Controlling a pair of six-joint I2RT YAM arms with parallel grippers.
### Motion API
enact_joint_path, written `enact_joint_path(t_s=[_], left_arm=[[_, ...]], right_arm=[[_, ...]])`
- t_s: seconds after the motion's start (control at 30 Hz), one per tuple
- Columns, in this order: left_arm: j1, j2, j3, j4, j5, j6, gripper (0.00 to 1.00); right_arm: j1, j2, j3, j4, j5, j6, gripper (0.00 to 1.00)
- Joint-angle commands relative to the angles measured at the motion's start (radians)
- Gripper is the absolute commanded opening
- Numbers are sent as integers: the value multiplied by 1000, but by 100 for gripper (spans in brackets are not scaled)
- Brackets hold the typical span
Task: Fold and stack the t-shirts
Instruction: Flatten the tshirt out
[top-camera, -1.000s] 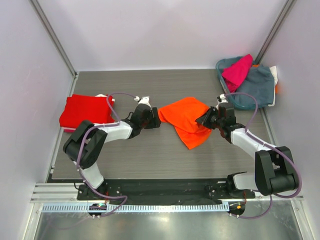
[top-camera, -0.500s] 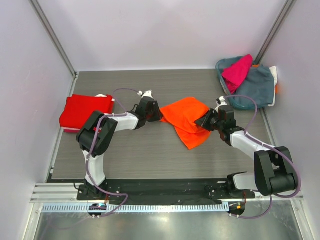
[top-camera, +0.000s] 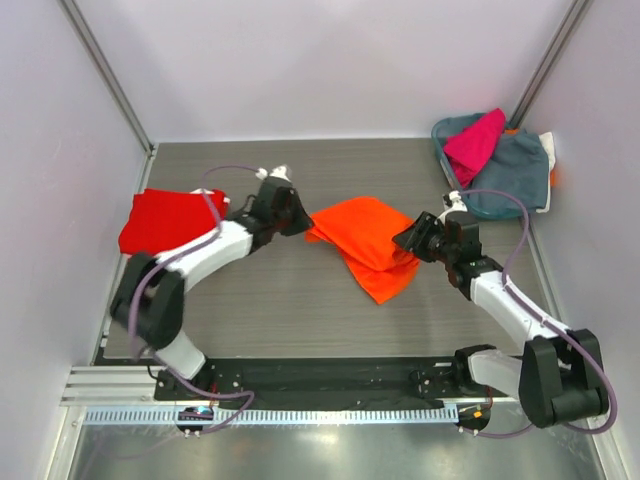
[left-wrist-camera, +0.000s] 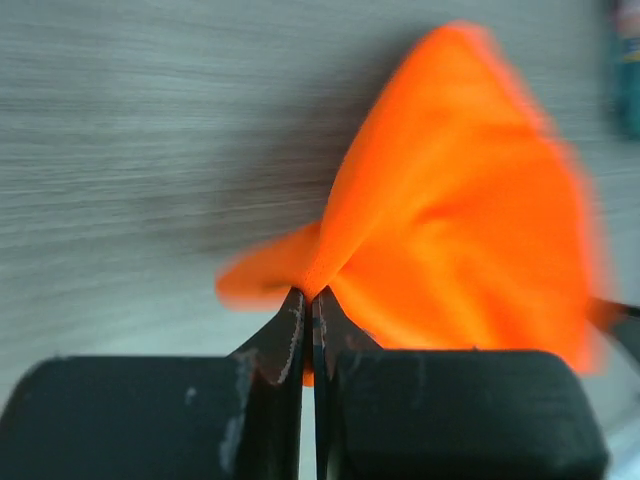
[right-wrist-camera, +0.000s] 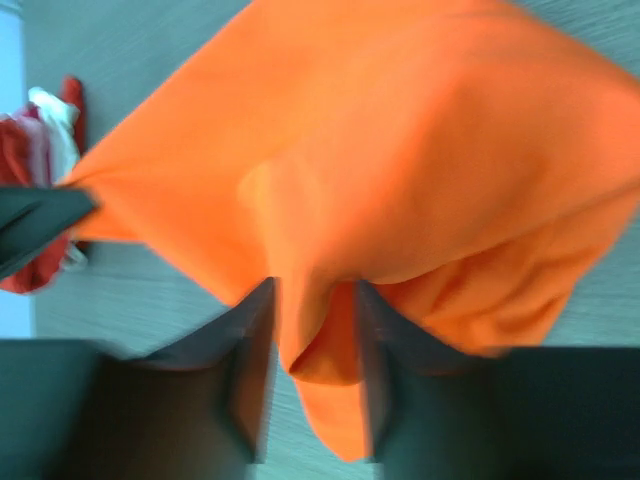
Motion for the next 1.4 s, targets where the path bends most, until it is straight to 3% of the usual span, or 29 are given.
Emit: enact_joint_path(t_s=[0.0,0.1,0.2,0.4,0.63,1.2,1.23,1.33,1.37], left_arm=[[63,-274,30,-233,64,-36,0],[124,-381,46,-338,148,-51,0],[176,-490,83,-447,197,-61,0],[198,-582,208,-620,203,-41,0],[224,-596,323,-696,183,-47,0],[357,-584,390,-728,277,-53,0],[366,-584,385,-724,295,-53,0],[402,-582,382,-716,329,-51,0],[426,-584,383,-717,334,-48,0]], right_arm=[[5,-74,31,-37,43,-22,53],[5,-117,-4,-61,34,-15,67],[5,-126,-37,-63,-2,-7,71],[51,-82,-86,-17,-114,-1,66],[239,-4,-83,-37,-43,-10,66],[352,521,189,196,-26,139,67],[350,556,202,198,-25,151,65],[352,602,258,173,3,160,41],[352,601,270,162,15,157,18]])
